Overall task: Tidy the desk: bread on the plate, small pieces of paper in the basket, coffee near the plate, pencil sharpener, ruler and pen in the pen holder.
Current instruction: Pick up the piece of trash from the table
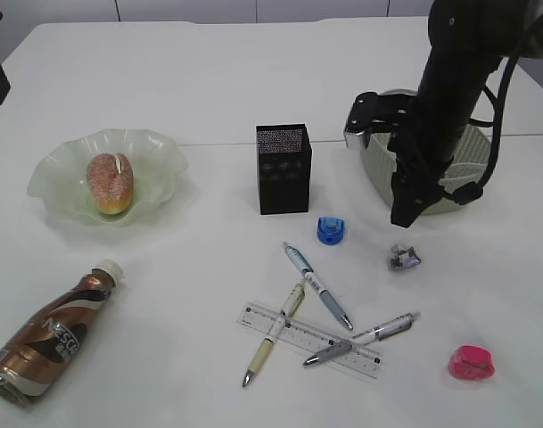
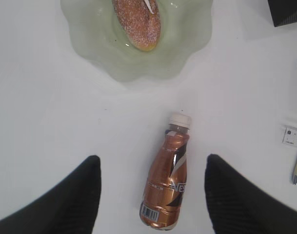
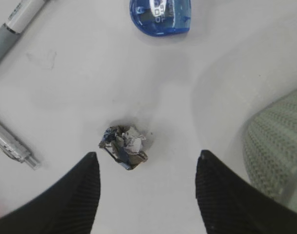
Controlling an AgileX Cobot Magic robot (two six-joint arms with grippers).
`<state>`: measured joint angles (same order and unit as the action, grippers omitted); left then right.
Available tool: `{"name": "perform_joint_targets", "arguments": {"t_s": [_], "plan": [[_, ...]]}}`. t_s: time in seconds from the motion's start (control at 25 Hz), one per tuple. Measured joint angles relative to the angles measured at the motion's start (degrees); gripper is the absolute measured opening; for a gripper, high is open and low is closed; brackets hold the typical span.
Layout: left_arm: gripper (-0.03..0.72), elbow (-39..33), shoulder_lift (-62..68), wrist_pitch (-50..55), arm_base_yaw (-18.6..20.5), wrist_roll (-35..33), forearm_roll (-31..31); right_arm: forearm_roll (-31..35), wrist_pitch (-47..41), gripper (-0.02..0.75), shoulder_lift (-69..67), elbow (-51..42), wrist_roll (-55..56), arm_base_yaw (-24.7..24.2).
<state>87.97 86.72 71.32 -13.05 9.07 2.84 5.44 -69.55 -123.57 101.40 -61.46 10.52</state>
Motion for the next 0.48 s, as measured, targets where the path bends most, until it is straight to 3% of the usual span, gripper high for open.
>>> {"name": "perform_joint_targets", "arguments": {"t_s": [0.48], "plan": [[0.48,0.0,0.0,0.0,0.0,0.0,0.0,1.64,-0.21,0.488,1.9,0.0,1.14,0.0]]}}
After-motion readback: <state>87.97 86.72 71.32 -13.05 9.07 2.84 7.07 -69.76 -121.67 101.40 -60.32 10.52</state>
